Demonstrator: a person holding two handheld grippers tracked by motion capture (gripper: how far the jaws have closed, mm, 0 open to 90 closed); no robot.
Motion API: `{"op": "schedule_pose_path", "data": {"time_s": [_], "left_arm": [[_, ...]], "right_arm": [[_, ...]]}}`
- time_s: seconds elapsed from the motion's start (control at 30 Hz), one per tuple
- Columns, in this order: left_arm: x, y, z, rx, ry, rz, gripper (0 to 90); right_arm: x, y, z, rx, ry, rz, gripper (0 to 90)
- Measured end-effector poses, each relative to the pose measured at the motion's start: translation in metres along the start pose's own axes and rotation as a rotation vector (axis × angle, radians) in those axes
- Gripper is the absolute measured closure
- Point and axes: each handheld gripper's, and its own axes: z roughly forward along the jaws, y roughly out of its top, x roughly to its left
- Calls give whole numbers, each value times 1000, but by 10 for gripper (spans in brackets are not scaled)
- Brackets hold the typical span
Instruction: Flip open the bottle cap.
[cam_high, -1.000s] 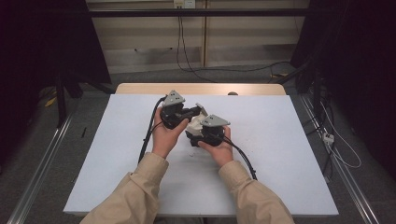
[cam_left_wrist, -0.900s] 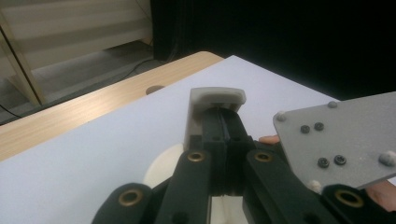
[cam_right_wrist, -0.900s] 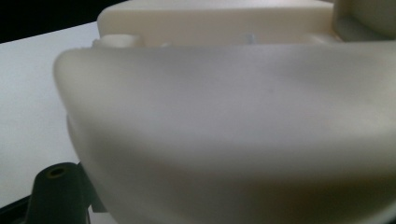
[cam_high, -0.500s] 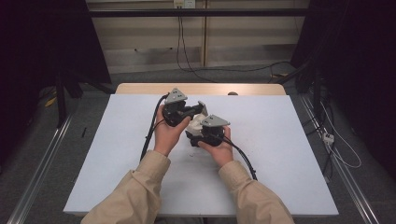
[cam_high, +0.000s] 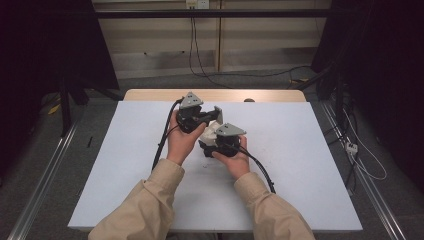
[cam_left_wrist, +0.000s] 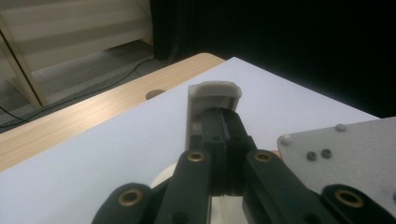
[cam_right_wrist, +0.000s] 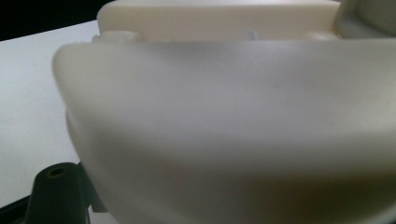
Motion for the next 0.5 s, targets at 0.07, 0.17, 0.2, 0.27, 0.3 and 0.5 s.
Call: {"op": "schedule_pose_path", "data": {"time_s": [0.07,0.17,0.2,0.27,0.3,0.5], "left_arm": [[0,1,1,0,-2,-1,900],[0,1,3,5,1,5,900],[0,1,3,7,3,8,900],[1,1,4,7,4,5,900],[1,1,4,6,6,5,900],[1,2,5,6,8,11,900]], "right_arm": [[0,0,0,0,0,-1,186],[0,0,0,1,0,-1,186],[0,0,0,1,0,-1,186],[0,0,0,1,0,-2,186],[0,0,0,2,-1,-2,185],[0,0,0,3,-1,-5,185]]}}
